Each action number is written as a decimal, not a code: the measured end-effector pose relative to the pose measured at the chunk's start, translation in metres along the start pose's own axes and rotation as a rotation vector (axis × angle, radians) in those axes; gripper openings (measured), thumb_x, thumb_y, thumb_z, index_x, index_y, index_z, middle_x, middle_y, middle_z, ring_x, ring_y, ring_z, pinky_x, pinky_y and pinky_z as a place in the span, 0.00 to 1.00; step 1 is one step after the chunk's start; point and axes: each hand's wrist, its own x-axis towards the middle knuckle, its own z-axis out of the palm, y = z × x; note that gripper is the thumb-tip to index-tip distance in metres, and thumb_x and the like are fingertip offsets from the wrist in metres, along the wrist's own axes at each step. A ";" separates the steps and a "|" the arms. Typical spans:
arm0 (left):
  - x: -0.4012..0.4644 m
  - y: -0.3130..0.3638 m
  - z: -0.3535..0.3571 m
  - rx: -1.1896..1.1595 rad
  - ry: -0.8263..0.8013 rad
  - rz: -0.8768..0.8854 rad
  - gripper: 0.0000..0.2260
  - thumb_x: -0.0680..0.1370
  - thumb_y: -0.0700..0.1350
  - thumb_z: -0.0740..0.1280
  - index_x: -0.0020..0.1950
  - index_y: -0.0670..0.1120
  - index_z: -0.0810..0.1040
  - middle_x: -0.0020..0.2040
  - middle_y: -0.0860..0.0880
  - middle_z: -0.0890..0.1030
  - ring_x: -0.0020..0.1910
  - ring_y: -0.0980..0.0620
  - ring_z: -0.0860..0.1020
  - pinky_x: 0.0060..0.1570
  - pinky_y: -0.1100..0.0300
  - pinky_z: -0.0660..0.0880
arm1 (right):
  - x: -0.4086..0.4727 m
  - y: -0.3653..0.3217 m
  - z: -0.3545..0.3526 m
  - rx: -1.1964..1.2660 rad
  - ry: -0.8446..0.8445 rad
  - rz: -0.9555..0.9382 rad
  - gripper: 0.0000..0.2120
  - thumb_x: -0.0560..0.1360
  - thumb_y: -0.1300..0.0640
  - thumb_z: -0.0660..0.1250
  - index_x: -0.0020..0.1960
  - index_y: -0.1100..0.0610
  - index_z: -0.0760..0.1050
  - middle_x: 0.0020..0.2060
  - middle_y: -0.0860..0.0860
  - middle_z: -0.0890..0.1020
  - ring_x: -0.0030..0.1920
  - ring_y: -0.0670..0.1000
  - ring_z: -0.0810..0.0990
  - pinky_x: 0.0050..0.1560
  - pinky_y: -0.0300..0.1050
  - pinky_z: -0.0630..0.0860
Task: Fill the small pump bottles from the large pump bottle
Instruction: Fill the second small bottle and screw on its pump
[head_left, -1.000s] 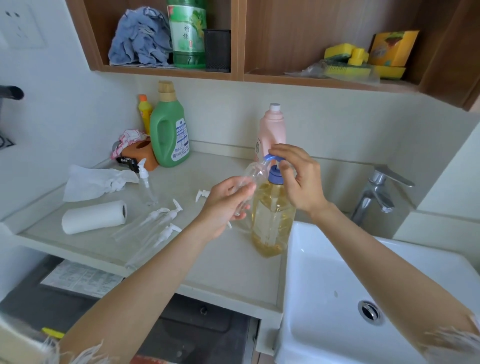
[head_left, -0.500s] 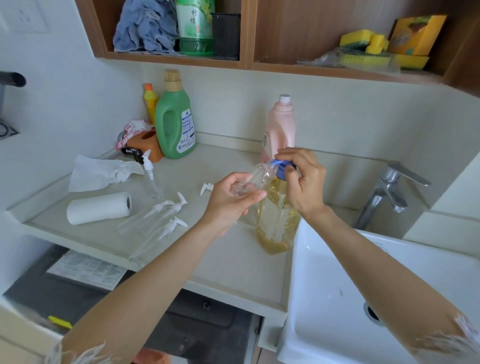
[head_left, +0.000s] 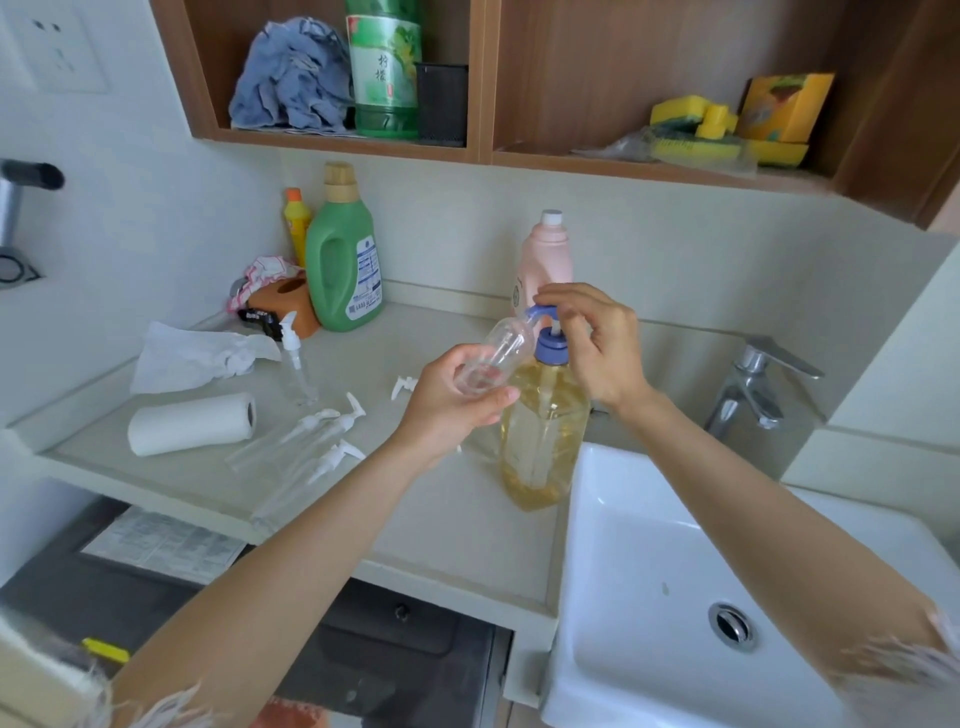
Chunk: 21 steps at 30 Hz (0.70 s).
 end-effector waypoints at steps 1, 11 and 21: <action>0.000 -0.001 0.000 0.003 0.010 0.002 0.18 0.71 0.34 0.73 0.58 0.46 0.74 0.45 0.51 0.78 0.36 0.61 0.79 0.36 0.65 0.78 | -0.004 0.002 0.004 0.012 0.035 0.009 0.19 0.76 0.58 0.54 0.49 0.64 0.83 0.49 0.49 0.82 0.54 0.44 0.79 0.58 0.36 0.73; 0.007 -0.018 -0.004 0.115 0.057 -0.015 0.18 0.70 0.35 0.75 0.56 0.44 0.75 0.42 0.53 0.79 0.33 0.61 0.76 0.29 0.66 0.73 | -0.025 0.017 0.024 0.029 0.150 -0.053 0.19 0.70 0.65 0.53 0.47 0.66 0.82 0.47 0.57 0.83 0.53 0.47 0.78 0.58 0.38 0.73; 0.005 -0.004 -0.007 0.018 0.040 -0.019 0.20 0.70 0.31 0.73 0.57 0.47 0.73 0.45 0.52 0.79 0.31 0.60 0.76 0.31 0.66 0.73 | -0.009 0.002 0.011 0.039 0.068 -0.019 0.20 0.71 0.61 0.53 0.50 0.65 0.82 0.50 0.51 0.81 0.55 0.44 0.77 0.60 0.38 0.72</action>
